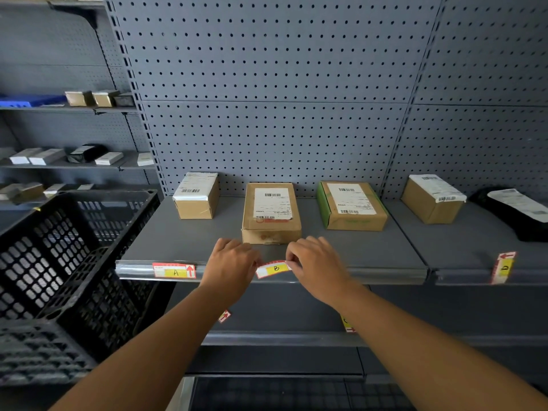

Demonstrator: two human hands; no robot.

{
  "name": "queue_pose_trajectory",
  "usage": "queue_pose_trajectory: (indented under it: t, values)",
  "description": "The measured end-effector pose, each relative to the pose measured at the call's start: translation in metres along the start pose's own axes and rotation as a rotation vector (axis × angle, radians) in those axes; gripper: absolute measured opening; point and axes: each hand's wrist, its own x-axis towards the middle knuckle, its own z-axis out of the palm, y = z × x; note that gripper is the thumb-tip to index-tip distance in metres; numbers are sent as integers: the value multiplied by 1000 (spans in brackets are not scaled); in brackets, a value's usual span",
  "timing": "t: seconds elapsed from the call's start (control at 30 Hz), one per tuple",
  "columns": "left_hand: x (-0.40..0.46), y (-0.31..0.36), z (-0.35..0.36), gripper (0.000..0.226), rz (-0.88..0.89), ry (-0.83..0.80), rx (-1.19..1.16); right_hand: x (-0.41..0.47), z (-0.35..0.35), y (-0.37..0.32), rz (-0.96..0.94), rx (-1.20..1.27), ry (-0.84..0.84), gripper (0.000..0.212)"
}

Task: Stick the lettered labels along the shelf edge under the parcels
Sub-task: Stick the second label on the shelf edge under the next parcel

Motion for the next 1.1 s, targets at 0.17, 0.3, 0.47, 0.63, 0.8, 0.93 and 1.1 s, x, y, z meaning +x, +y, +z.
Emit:
queue_pose_trajectory:
  t: [0.17, 0.3, 0.47, 0.63, 0.8, 0.93, 1.1]
  values:
    - [-1, 4, -2, 11, 10, 15, -5, -9, 1, 4, 19, -34, -26, 11]
    - [-3, 3, -1, 9, 17, 3, 0, -11, 1, 6, 16, -63, -31, 7]
    - [-7, 3, 4, 14, 37, -12, 34, -16, 4, 6, 10, -120, -61, 6]
    - [-10, 5, 6, 16, 44, -21, 5, -23, 9, 8, 28, -135, -83, 10]
    - [-23, 8, 5, 10, 27, 126, -45, -31, 10, 6, 32, -125, -55, 11]
    - [-48, 30, 29, 19, 165, 163, -130, -67, 23, 12, 14, -141, -96, 16]
    - [-65, 60, 73, 28, 148, -50, -220, -122, 43, 26, 140, -186, -435, 30]
